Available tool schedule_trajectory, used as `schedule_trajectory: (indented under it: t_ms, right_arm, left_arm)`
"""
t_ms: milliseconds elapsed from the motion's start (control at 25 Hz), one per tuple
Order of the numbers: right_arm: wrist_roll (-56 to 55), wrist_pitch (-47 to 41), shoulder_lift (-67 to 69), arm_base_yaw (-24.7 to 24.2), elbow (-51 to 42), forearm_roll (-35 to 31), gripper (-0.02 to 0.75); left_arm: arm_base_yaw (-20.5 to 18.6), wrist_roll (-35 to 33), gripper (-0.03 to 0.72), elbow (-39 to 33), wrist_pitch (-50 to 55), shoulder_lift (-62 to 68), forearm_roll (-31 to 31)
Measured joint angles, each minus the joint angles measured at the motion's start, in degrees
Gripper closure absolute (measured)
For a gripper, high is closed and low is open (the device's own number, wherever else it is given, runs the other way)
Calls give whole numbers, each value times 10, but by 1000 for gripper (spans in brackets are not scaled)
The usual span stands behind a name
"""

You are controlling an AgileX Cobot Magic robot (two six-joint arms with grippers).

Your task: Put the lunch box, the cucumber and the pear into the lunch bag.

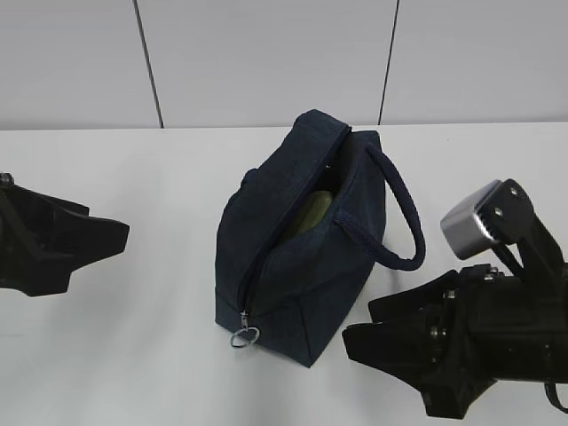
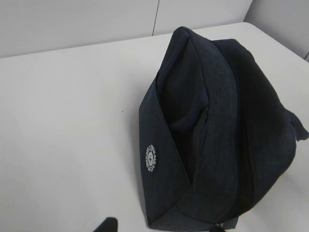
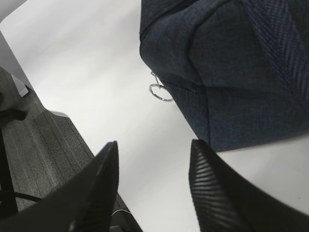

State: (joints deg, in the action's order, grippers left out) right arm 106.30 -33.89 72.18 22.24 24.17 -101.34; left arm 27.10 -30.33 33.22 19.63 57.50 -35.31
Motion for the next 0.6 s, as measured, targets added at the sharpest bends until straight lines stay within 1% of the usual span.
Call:
schedule_trajectory:
  t_ms: [40, 120, 200, 280, 400, 440, 480, 600]
  right_arm:
    - [-4, 0, -1, 0, 1, 9, 367]
    - [-52, 3, -6, 4, 11, 71, 367]
    - [-133, 23, -14, 19, 27, 166, 367]
    - [-238, 65, -18, 44, 43, 265, 367]
    - [-402, 138, -22, 105, 49, 434, 367]
    - [-479, 178, -22, 133, 47, 491, 367]
    - [-532, 212, -22, 163, 42, 536, 367]
    - [-680, 325, -23, 238, 16, 631, 367]
  left_arm:
    - [0, 0, 346, 0, 0, 0, 0]
    - [0, 0, 346, 0, 0, 0, 0]
    - [0, 0, 346, 0, 0, 0, 0]
    - [0, 0, 346, 0, 1, 0, 0]
    - [0, 0, 346, 0, 1, 0, 0]
    - [0, 0, 346, 0, 1, 0, 0]
    - [0, 0, 346, 0, 1, 0, 0]
    - [0, 0, 346, 0, 1, 0, 0]
